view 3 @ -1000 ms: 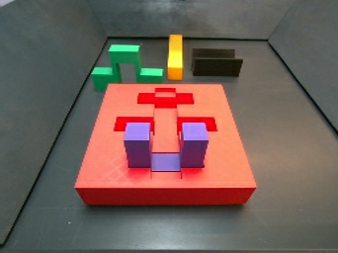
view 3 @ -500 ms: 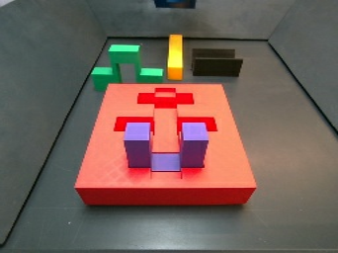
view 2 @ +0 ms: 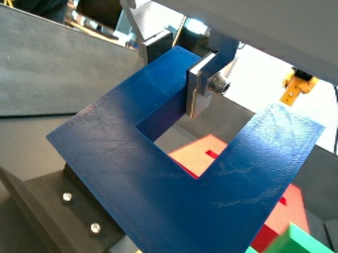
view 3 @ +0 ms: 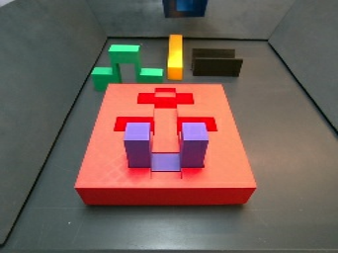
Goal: Pick up the blue object. Move up. Place the blue object on the fixture. Regrasp the blue object. Move to above the board. Insert the blue object.
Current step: Place the blue object on the fixture.
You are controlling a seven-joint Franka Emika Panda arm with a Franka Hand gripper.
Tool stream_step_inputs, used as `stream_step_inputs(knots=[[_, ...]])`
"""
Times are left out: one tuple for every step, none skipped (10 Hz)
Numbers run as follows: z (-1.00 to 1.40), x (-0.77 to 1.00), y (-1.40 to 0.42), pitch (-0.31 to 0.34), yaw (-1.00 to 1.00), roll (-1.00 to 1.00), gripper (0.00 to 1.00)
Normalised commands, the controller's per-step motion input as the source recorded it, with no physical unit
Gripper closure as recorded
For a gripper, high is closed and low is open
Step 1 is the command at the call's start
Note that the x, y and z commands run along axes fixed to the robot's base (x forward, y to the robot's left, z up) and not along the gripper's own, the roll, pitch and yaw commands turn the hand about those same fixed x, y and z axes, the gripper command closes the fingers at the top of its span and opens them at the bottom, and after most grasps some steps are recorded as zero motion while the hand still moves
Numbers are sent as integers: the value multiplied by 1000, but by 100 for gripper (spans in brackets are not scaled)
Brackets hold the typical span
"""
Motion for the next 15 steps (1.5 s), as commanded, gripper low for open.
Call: stream_step_inputs(knots=[[-149, 891, -34, -97, -9, -449, 100], [-120, 906, -83, -11, 0, -354, 100], [-109, 920, -166, 0, 0, -240, 100], [-174, 994, -180, 97, -63, -77, 100], [-269, 894, -91, 120, -163, 0, 100], [-317, 766, -94, 100, -286, 43, 100], [-246, 774, -123, 29, -300, 0, 100], [-151, 869, -109, 0, -246, -54, 100], [-137, 906, -109, 6, -206, -106, 100], [-143, 914, -126, 14, -191, -100, 100], [-146, 814, -129, 69, -109, -74, 100], [-223, 660, -120, 160, 106, -89, 100], [-251, 789, -123, 234, 206, -40, 100], [-257, 826, -129, 246, 197, -23, 100], [-289, 817, -103, 183, 163, 0, 100]])
